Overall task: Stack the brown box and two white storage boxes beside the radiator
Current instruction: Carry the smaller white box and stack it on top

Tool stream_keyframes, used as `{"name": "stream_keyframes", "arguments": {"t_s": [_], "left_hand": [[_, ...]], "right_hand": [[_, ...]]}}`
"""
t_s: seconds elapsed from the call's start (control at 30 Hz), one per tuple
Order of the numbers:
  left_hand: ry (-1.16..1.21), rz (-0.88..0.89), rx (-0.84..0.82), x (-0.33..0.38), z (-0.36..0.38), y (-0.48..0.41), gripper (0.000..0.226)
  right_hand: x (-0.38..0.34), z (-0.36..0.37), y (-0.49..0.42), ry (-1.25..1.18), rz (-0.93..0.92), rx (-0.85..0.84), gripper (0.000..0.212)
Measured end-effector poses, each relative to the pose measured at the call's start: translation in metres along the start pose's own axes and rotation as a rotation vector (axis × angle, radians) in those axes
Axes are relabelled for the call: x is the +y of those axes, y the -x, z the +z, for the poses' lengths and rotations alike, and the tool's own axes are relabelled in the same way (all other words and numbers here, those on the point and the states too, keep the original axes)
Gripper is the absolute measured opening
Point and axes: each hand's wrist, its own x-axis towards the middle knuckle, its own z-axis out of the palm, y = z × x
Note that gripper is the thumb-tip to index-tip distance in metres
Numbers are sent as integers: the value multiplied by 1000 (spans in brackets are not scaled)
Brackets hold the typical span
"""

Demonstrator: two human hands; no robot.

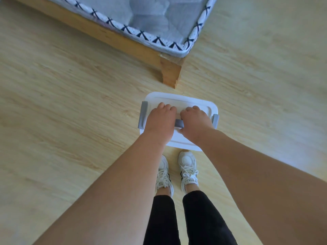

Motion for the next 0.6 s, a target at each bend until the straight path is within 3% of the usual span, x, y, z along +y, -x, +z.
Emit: {"name": "stream_keyframes", "arguments": {"t_s": [0.4, 0.6], "left_hand": [[-35, 129, 49, 84, -182, 82, 19], [-61, 125, 64, 110, -238, 117, 18]], "right_hand": [[4, -157, 149, -129, 80, 117, 24], [0, -210, 204, -157, 92, 161, 21]]}}
